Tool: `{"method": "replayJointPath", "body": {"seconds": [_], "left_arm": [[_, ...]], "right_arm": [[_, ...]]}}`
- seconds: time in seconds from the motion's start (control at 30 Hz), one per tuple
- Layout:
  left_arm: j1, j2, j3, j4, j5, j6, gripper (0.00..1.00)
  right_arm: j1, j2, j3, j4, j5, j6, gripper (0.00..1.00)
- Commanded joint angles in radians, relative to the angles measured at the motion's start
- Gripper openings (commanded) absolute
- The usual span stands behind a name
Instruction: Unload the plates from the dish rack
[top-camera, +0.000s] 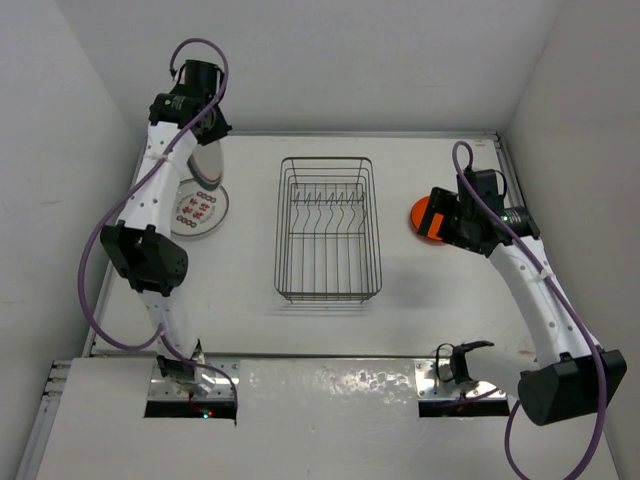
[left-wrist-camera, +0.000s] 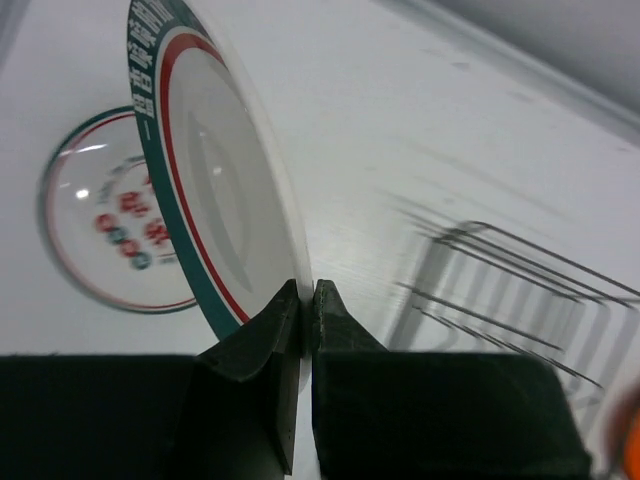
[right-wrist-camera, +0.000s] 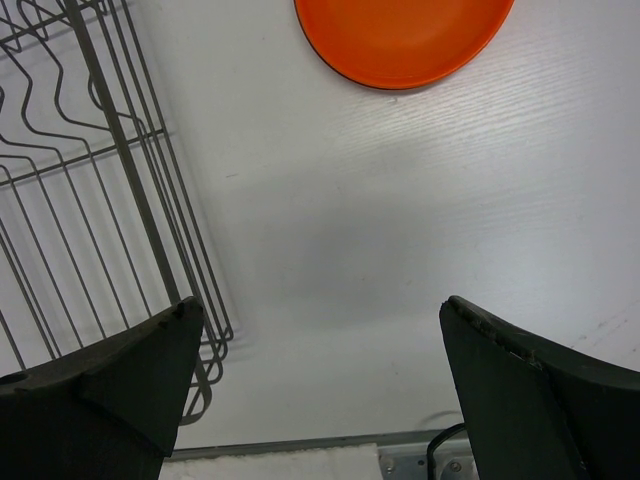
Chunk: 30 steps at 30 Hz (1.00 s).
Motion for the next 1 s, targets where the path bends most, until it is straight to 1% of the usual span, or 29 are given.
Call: {"method": "replayJointPath", "body": {"seconds": [0.0, 0.07, 0.17, 0.3, 0.5, 0.6, 0.7, 0.77, 0.87, 0.9, 0.97], "left_arm": [[0.047, 0.055, -0.036, -0.063, -0.154, 0.041, 0.0], [0.061, 0.098, -0.043, -0.088, -0.181, 0.044, 0.0], [0.075, 0.12, -0.074, -0.074, -0.256, 0.05, 0.0], [0.099, 0.166, -0.07, -0.071, -0.293, 0.059, 0.0], [0.119, 0.221, -0.082, -0.045, -0.283, 0.081, 0.0], [0.121, 0.246, -0.085, -0.016, -0.258, 0.091, 0.0], [0.121, 0.269, -0.065, -0.025, -0.235, 0.088, 0.0], [0.121, 0.27, -0.079, -0.03, -0.22, 0.081, 0.0], [0.121, 0.255, -0.12, -0.013, -0.195, 0.075, 0.1], [0.121, 0.25, -0.126, -0.011, -0.191, 0.073, 0.19], [0.119, 0.235, -0.142, -0.003, -0.179, 0.071, 0.25]], "right_arm": [[-0.001, -0.023, 0.001, 0.024, -0.024, -0.007, 0.99], [-0.001, -0.022, -0.006, 0.035, -0.03, -0.007, 0.99], [0.001, -0.016, -0.009, 0.038, -0.04, -0.009, 0.99], [-0.001, -0.02, -0.022, 0.05, -0.053, -0.01, 0.99], [0.001, -0.01, -0.037, 0.053, -0.069, -0.021, 0.99], [-0.001, 0.007, -0.014, 0.049, -0.07, -0.025, 0.99], [-0.001, 0.026, 0.009, 0.044, -0.073, -0.028, 0.99], [0.001, 0.032, 0.018, 0.041, -0.073, -0.028, 0.99], [0.001, 0.033, 0.018, 0.047, -0.072, -0.025, 0.99], [0.001, 0.032, 0.018, 0.047, -0.07, -0.025, 0.99], [-0.001, 0.033, 0.017, 0.047, -0.067, -0.025, 0.99]]}}
